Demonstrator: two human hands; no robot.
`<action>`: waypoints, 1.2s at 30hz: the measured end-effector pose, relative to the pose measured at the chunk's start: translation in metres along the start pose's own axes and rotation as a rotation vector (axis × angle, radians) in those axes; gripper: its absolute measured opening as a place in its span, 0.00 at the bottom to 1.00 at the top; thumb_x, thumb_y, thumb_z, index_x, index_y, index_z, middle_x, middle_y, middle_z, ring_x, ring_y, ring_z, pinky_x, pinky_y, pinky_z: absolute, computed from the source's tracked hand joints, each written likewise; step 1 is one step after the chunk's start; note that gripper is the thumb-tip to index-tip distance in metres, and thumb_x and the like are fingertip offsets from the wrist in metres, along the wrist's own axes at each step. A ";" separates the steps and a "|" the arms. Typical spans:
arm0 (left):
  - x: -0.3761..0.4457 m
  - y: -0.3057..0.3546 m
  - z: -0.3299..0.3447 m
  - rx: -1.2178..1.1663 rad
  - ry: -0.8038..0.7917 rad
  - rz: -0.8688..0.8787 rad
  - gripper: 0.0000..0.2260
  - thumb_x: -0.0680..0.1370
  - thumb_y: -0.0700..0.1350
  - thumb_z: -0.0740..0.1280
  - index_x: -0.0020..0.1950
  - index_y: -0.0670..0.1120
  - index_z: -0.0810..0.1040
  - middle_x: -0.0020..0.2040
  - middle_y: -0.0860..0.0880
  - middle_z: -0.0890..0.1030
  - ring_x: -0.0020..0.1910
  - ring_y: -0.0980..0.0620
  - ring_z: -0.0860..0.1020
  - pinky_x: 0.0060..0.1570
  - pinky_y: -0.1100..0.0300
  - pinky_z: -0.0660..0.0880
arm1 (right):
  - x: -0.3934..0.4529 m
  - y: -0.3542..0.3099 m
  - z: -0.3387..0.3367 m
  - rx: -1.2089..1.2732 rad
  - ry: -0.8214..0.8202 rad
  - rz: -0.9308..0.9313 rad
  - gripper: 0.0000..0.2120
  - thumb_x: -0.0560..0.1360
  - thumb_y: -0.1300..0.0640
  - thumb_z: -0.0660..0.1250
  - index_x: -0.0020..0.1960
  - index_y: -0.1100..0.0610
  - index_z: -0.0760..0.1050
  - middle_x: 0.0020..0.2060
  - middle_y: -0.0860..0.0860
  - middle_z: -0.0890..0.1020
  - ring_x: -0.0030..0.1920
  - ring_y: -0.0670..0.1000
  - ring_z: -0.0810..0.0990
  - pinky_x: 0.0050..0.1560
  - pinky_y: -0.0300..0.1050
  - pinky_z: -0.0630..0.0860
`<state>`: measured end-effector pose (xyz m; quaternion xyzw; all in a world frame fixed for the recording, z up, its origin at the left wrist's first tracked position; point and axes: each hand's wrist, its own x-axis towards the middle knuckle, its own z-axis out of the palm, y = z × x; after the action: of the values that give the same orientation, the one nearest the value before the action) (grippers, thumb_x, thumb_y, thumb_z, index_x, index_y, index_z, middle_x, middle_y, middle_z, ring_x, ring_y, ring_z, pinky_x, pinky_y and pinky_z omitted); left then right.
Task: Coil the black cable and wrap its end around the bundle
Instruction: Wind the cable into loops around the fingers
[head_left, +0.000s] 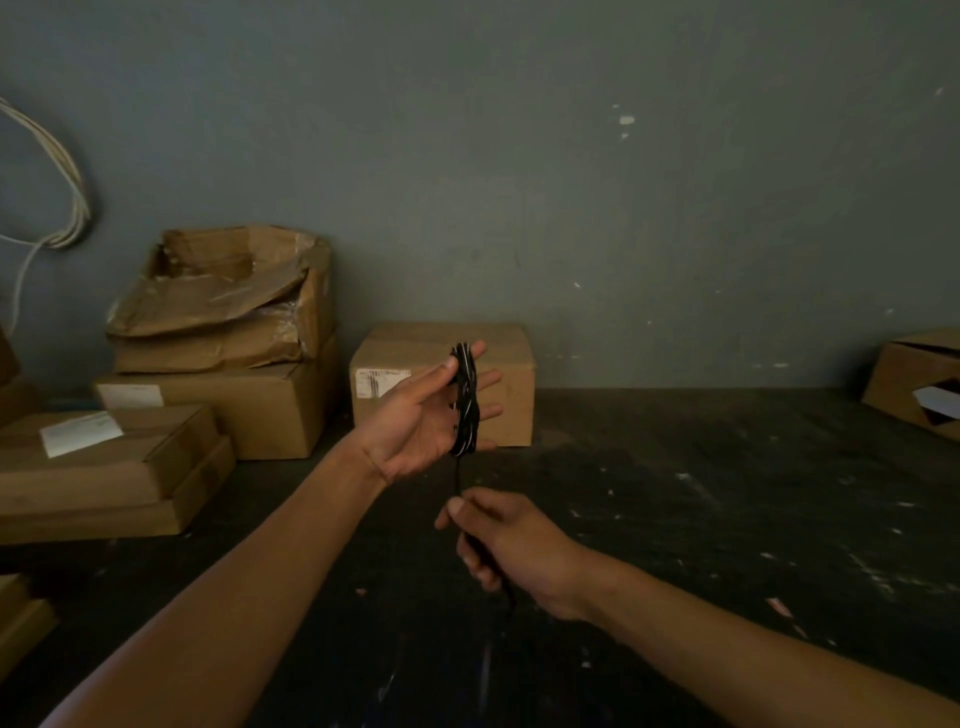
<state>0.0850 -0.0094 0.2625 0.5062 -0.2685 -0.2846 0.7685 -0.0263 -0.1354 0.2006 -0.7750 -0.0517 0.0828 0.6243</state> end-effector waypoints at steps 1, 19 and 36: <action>0.001 -0.001 0.000 -0.004 0.022 0.007 0.21 0.77 0.52 0.59 0.70 0.56 0.70 0.75 0.44 0.66 0.73 0.36 0.63 0.68 0.32 0.61 | 0.000 -0.005 -0.002 -0.031 0.006 -0.003 0.13 0.81 0.48 0.57 0.51 0.53 0.77 0.30 0.48 0.73 0.30 0.45 0.71 0.32 0.39 0.68; -0.016 -0.019 -0.005 0.236 0.060 -0.130 0.15 0.81 0.47 0.58 0.67 0.49 0.76 0.67 0.44 0.72 0.61 0.44 0.72 0.61 0.44 0.71 | -0.003 -0.091 -0.073 -0.601 0.125 -0.130 0.12 0.78 0.48 0.66 0.43 0.52 0.83 0.33 0.53 0.75 0.34 0.50 0.71 0.37 0.44 0.68; -0.023 -0.027 0.019 0.189 -0.197 -0.262 0.18 0.78 0.49 0.62 0.68 0.54 0.76 0.73 0.50 0.71 0.73 0.42 0.64 0.69 0.34 0.62 | 0.021 -0.096 -0.126 -0.831 0.128 -0.304 0.06 0.76 0.52 0.68 0.40 0.46 0.78 0.35 0.40 0.79 0.36 0.33 0.77 0.38 0.32 0.68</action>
<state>0.0509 -0.0139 0.2412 0.5767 -0.2997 -0.4040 0.6437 0.0208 -0.2316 0.3187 -0.9472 -0.1552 -0.0861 0.2671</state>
